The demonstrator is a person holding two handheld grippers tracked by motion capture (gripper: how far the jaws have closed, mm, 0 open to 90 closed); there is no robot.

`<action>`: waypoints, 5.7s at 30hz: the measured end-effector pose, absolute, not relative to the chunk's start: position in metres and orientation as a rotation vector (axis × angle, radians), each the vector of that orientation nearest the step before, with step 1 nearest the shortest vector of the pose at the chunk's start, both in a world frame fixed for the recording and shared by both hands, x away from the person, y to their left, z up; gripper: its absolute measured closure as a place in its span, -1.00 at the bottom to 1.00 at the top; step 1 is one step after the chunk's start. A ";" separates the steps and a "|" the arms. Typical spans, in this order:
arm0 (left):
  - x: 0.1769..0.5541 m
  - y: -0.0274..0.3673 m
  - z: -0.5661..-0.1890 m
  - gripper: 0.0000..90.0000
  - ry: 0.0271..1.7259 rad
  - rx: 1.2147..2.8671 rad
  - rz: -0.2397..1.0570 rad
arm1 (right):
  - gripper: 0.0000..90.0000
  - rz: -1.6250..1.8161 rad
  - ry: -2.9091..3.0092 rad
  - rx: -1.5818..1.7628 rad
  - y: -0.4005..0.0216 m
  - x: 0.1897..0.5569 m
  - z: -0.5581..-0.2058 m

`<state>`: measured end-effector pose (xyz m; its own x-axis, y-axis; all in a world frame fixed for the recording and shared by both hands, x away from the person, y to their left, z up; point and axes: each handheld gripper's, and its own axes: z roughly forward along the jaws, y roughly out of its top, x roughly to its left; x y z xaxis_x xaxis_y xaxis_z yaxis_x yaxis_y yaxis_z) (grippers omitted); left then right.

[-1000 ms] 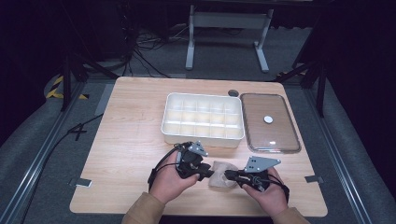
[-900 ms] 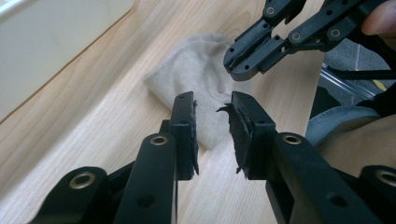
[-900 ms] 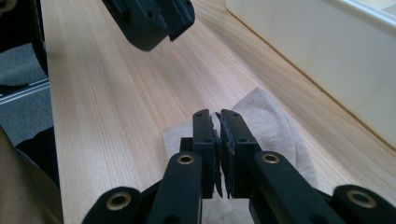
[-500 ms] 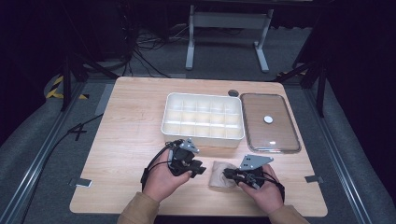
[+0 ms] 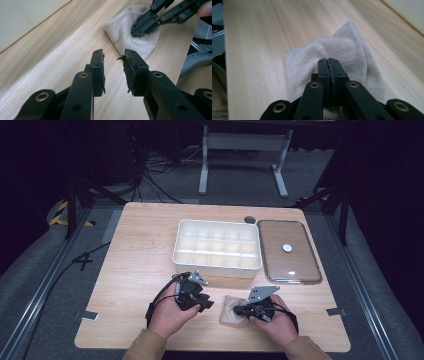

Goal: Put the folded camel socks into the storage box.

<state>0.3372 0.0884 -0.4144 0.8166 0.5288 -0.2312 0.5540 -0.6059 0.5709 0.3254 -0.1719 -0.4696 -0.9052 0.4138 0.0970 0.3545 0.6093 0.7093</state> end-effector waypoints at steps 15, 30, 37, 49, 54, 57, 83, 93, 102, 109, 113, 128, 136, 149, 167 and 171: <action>0.338 0.089 -0.417 0.55 0.791 2.371 -0.055 | 0.96 1.086 2.718 0.639 -0.176 0.313 -0.455; 0.338 0.077 -0.434 0.57 0.780 2.430 -0.103 | 0.84 1.011 2.684 0.691 -0.186 0.316 -0.460; 0.336 0.065 -0.442 0.57 0.745 2.464 -0.129 | 0.84 1.044 2.698 0.699 -0.190 0.319 -0.462; 0.338 0.041 -0.453 0.87 0.642 2.575 -0.105 | 0.96 1.081 2.652 0.664 -0.192 0.314 -0.465; 0.338 0.038 -0.453 0.96 0.635 2.595 -0.099 | 0.99 1.143 2.623 0.648 -0.190 0.309 -0.459; 0.338 0.036 -0.453 0.94 0.623 2.596 -0.098 | 0.99 1.123 2.654 0.642 -0.186 0.309 -0.461; 0.334 0.023 -0.442 0.60 0.495 2.517 -0.057 | 0.98 1.108 2.689 0.597 -0.177 0.305 -0.466; 0.333 0.025 -0.441 0.53 0.490 2.526 -0.035 | 0.92 1.162 2.689 0.592 -0.176 0.303 -0.468; 0.334 0.033 -0.436 0.51 0.510 2.502 -0.026 | 0.90 1.171 2.646 0.592 -0.187 0.299 -0.449; 0.333 0.033 -0.434 0.51 0.506 2.498 -0.020 | 0.92 1.103 2.670 0.706 -0.210 0.305 -0.445; 0.333 0.033 -0.433 0.52 0.503 2.488 -0.015 | 0.95 1.050 2.700 0.719 -0.210 0.306 -0.455; 0.329 0.025 -0.432 0.56 0.456 2.471 0.002 | 0.97 1.103 2.721 0.688 -0.193 0.304 -0.466; 0.328 0.018 -0.436 0.56 0.444 2.475 -0.007 | 0.97 1.143 2.717 0.685 -0.194 0.306 -0.469; 0.326 0.011 -0.444 0.55 0.457 2.476 -0.052 | 0.95 1.179 2.718 0.686 -0.194 0.309 -0.471; 0.326 0.011 -0.443 0.54 0.477 2.479 -0.038 | 0.90 1.303 2.608 0.667 -0.194 0.300 -0.440; 0.325 0.010 -0.443 0.51 0.480 2.475 -0.042 | 0.89 1.287 2.611 0.672 -0.191 0.304 -0.446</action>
